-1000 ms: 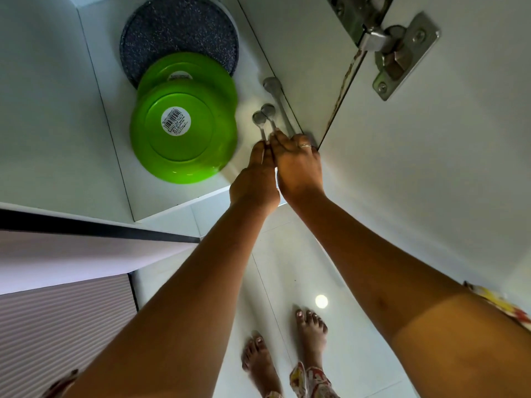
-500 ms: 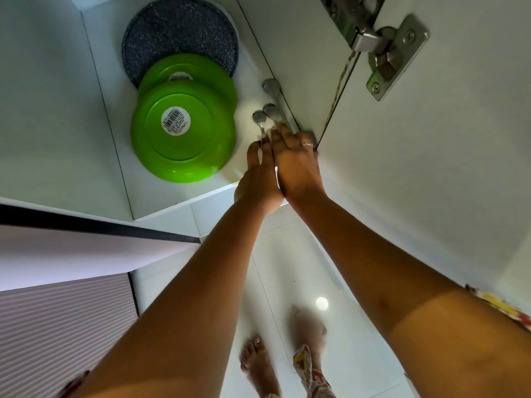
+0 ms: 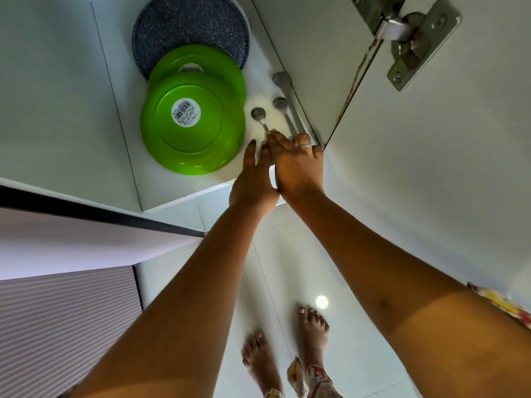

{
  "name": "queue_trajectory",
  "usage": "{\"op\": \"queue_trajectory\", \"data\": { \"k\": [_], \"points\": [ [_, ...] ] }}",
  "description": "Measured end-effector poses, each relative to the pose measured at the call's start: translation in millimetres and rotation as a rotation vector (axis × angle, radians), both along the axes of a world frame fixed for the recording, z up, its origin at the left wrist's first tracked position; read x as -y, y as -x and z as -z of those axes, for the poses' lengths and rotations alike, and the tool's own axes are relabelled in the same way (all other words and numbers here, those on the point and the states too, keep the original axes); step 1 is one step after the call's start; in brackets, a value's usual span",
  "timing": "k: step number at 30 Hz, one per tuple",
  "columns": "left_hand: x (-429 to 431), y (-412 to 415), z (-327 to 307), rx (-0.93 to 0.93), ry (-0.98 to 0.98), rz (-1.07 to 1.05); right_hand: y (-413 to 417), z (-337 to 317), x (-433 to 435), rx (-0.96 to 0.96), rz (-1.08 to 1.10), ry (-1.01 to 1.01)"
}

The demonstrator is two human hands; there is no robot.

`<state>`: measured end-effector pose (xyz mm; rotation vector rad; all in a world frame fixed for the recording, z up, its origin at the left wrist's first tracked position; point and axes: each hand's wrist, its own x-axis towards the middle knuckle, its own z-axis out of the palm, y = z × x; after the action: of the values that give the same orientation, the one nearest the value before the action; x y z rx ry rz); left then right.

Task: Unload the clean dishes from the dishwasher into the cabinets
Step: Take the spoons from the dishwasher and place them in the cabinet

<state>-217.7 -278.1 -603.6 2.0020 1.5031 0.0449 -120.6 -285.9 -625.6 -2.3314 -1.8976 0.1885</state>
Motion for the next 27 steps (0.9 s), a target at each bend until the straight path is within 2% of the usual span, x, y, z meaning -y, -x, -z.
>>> {"op": "queue_trajectory", "data": {
  "k": [18, 24, 27],
  "points": [
    [11, 0, -6, -0.027, -0.009, 0.015, 0, -3, 14, -0.1, 0.064, -0.052],
    [45, 10, -16, 0.191, -0.047, -0.149, 6, -7, 55, -0.104, 0.008, -0.017],
    [74, 14, -24, 0.299, -0.021, -0.251, 9, -9, 81, -0.168, 0.019, 0.022]
  ]
}}
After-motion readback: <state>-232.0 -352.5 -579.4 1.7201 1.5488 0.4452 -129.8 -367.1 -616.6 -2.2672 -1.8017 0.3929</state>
